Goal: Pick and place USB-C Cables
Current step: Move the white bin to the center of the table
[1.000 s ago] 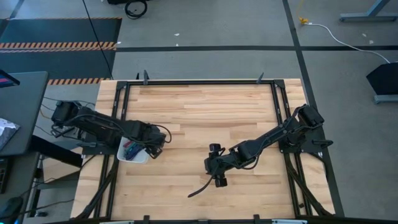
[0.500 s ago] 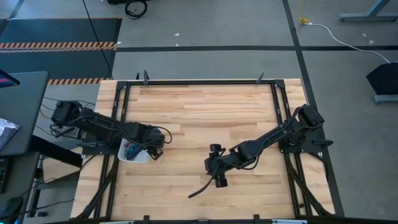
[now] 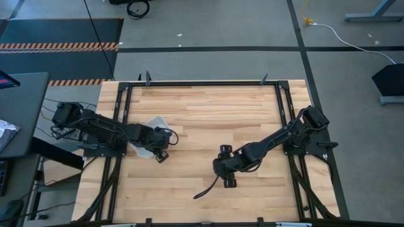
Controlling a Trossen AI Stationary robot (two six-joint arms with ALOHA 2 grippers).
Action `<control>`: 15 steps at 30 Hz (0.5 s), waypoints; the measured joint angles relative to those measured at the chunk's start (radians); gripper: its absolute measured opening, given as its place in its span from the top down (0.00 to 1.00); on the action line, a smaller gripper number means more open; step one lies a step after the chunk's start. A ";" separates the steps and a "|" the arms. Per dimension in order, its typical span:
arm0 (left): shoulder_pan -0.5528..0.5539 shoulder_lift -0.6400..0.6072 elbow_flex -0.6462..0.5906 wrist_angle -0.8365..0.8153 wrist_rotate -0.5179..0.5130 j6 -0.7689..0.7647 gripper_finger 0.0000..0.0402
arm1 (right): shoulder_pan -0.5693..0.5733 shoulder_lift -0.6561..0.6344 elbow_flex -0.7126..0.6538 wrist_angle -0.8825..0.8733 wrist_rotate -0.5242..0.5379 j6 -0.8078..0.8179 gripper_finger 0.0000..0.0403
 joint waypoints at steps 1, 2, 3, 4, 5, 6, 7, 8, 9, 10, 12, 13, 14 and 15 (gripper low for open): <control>0.000 0.000 0.000 0.012 0.000 0.004 0.98 | 0.000 0.000 0.000 -0.027 -0.005 0.018 0.47; 0.000 0.000 0.000 0.029 0.002 0.011 0.97 | 0.000 0.000 0.000 -0.054 -0.012 0.035 0.48; 0.000 0.000 0.000 0.049 0.002 0.025 0.97 | -0.001 0.000 0.000 -0.081 -0.022 0.053 0.48; 0.000 0.000 0.000 0.069 0.002 0.044 0.97 | -0.001 0.000 0.000 -0.108 -0.034 0.071 0.49; 0.000 0.000 0.000 0.091 0.003 0.055 0.97 | -0.001 0.000 0.000 -0.134 -0.049 0.087 0.49; -0.001 0.000 0.000 0.111 0.003 0.070 0.97 | 0.000 0.000 0.000 -0.161 -0.063 0.103 0.49; 0.000 0.000 0.000 0.133 0.003 0.081 0.97 | 0.000 0.000 0.000 -0.189 -0.080 0.121 0.50; 0.000 0.000 0.000 0.155 0.003 0.098 0.98 | 0.000 0.000 0.000 -0.218 -0.096 0.139 0.50; 0.000 0.000 0.000 0.175 0.003 0.113 0.98 | 0.001 0.000 0.000 -0.246 -0.113 0.158 0.50; 0.000 0.000 0.000 0.194 0.003 0.127 0.98 | 0.002 0.000 0.000 -0.275 -0.126 0.178 0.50; 0.000 0.009 0.000 0.226 0.003 0.150 0.98 | 0.010 0.000 0.000 -0.327 -0.142 0.206 0.50; 0.000 0.019 0.000 0.241 0.007 0.162 0.98 | 0.016 0.000 0.000 -0.348 -0.144 0.216 0.50; 0.000 0.030 0.000 0.253 0.013 0.177 0.98 | 0.022 -0.002 0.000 -0.365 -0.144 0.226 0.50; -0.001 0.048 0.000 0.274 0.017 0.185 0.98 | 0.029 -0.005 0.000 -0.379 -0.141 0.234 0.50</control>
